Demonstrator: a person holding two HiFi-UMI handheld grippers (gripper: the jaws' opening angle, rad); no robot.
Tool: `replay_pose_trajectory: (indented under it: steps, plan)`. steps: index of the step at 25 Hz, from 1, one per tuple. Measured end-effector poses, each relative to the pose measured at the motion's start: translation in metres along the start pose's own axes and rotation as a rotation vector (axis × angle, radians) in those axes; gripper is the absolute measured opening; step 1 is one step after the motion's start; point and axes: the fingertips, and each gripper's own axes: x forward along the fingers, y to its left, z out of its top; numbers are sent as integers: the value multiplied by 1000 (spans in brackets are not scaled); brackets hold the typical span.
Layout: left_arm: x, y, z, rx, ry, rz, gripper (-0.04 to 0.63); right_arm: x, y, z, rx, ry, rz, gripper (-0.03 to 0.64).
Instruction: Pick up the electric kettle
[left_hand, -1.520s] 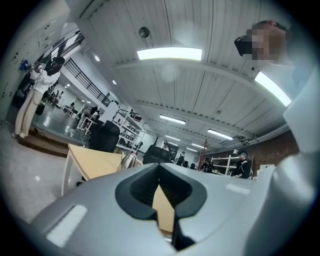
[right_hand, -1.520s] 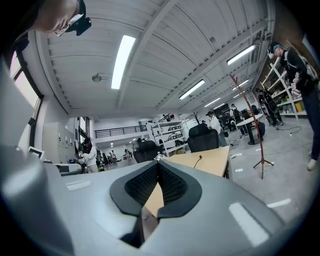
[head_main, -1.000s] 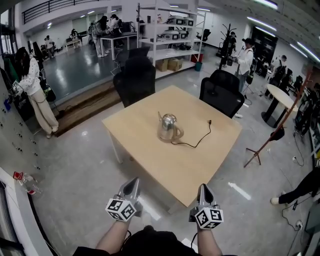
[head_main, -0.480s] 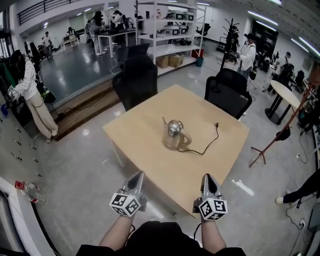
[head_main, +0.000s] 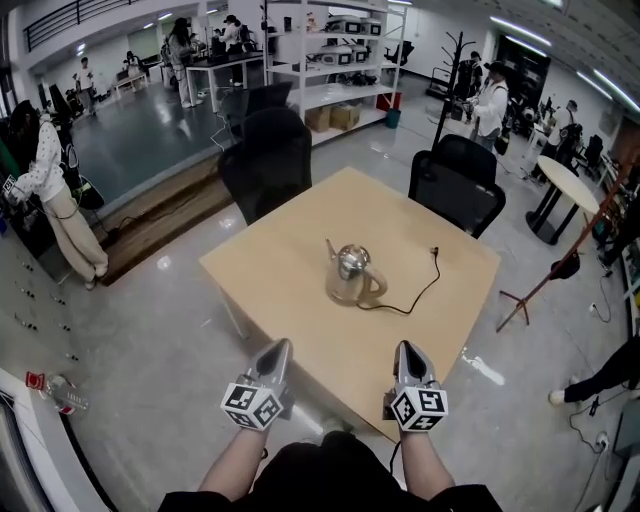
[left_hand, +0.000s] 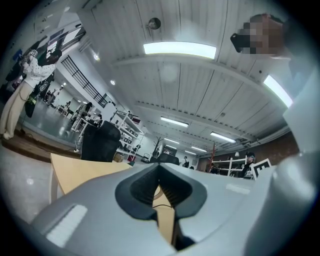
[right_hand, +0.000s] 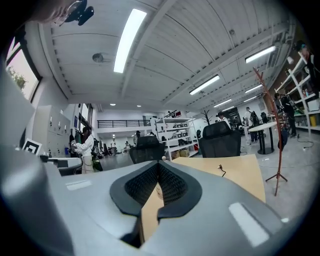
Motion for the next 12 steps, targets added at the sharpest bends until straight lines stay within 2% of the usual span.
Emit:
replay_pose_trajectory:
  steps: [5, 12]
  plan:
    - [2, 8, -5, -8, 11, 14, -2, 7, -5, 2, 34, -2, -3, 2]
    - [29, 31, -10, -9, 18, 53, -2, 43, -25, -2, 19, 12, -10, 3]
